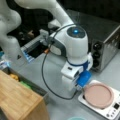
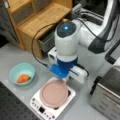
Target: Pick up the pan. Place the pan on the table. Pick up the bowl. Place the bowl on the stove.
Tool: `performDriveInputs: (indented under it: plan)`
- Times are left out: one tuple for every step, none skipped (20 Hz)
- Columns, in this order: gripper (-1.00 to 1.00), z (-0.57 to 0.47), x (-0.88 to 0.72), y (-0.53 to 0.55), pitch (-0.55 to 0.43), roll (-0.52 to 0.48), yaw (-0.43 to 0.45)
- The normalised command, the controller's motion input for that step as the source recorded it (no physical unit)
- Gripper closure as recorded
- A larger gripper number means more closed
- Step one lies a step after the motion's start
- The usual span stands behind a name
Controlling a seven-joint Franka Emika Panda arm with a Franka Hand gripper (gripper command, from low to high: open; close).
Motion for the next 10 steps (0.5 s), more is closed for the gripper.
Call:
performDriveInputs:
  plan:
    - [1.00,0.04,0.03,0.00,0.052,-0.011,0.064]
    - [1.00,0.04,0.02,0.00,0.048,-0.008,0.064]
    - [1.00,0.03,0.02,0.00,0.046,-0.008,0.063]
    - [1.00,0.03,0.02,0.00,0.043,-0.008,0.062]
    - [1.00,0.03,0.02,0.00,0.042,-0.006,0.060]
    - [1.00,0.02,0.03,0.00,0.037,-0.004,0.058]
    - [1.00,0.02,0.03,0.00,0.036,-0.004,0.057]
    - [1.00,0.02,0.03,0.00,0.029,-0.022,0.049]
    - [1.00,0.02,0.03,0.00,0.027,-0.025,0.047]
    - [1.00,0.03,0.03,-0.01,0.023,-0.020,0.049]
